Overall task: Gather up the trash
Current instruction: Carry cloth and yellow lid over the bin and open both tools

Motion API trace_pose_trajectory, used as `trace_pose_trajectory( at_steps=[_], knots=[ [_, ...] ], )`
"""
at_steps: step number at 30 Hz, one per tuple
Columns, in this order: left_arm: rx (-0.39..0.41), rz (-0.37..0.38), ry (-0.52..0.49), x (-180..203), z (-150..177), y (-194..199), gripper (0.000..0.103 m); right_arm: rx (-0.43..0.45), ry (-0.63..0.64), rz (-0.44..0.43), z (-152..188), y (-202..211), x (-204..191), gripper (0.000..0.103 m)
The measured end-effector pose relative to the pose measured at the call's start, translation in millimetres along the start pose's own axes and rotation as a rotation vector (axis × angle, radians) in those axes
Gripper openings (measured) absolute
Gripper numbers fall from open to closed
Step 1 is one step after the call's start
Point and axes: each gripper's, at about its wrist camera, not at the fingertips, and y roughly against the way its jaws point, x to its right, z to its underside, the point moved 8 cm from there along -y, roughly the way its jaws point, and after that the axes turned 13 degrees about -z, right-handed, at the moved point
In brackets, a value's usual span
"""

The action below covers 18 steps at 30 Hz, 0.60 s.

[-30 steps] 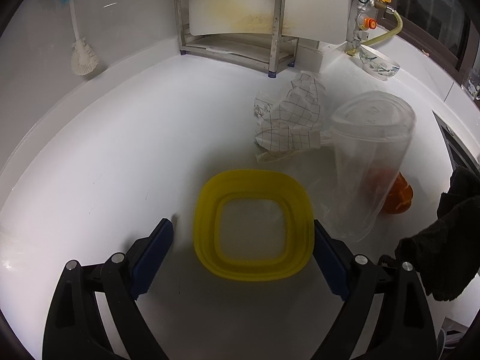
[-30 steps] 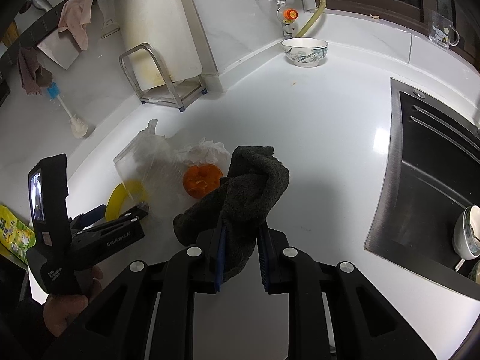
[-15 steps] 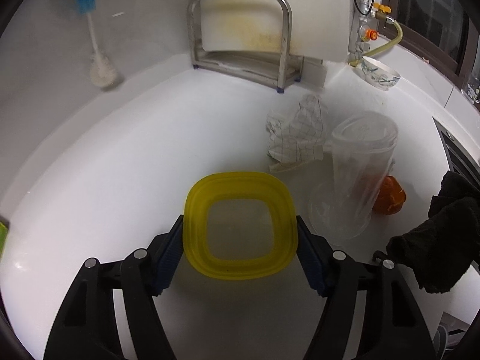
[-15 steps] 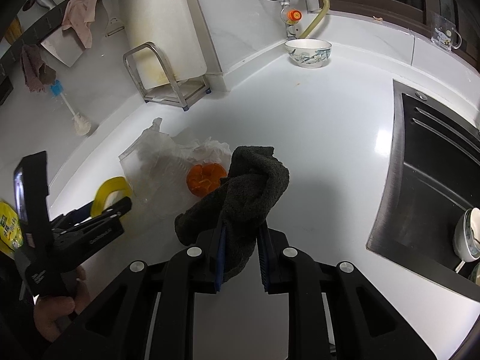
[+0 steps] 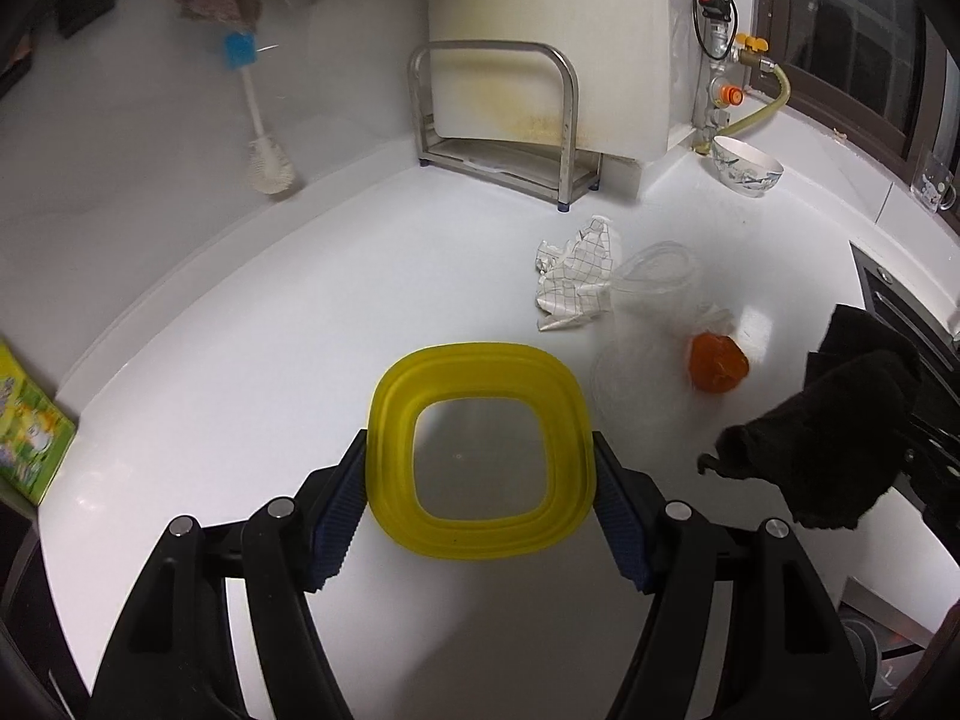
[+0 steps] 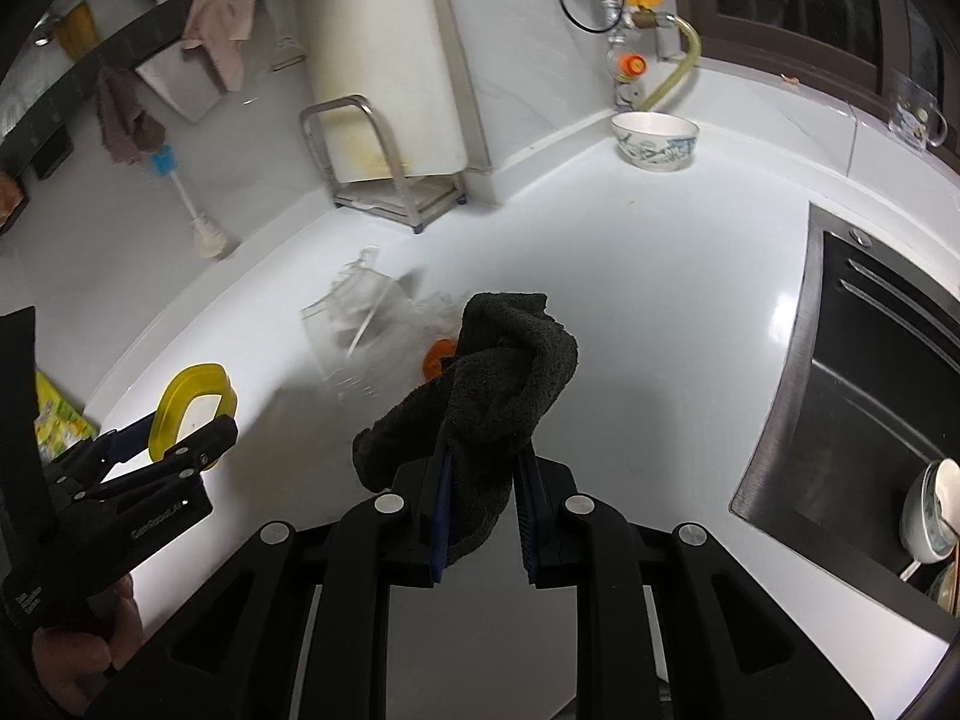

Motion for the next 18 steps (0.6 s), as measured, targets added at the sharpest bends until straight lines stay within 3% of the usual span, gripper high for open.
trace_pose_trajectory(
  at_steps=[9,18],
  knots=[
    [0.019,-0.034,0.045,-6.2,15.6,56.8,0.067,0.006,0.056,-0.035,7.2,34.0,-5.5,0.018],
    [0.029,-0.048,0.057,14.9,37.9,111.0,0.067,-0.005,0.099,-0.059,29.6,74.8,5.8,0.018]
  ],
)
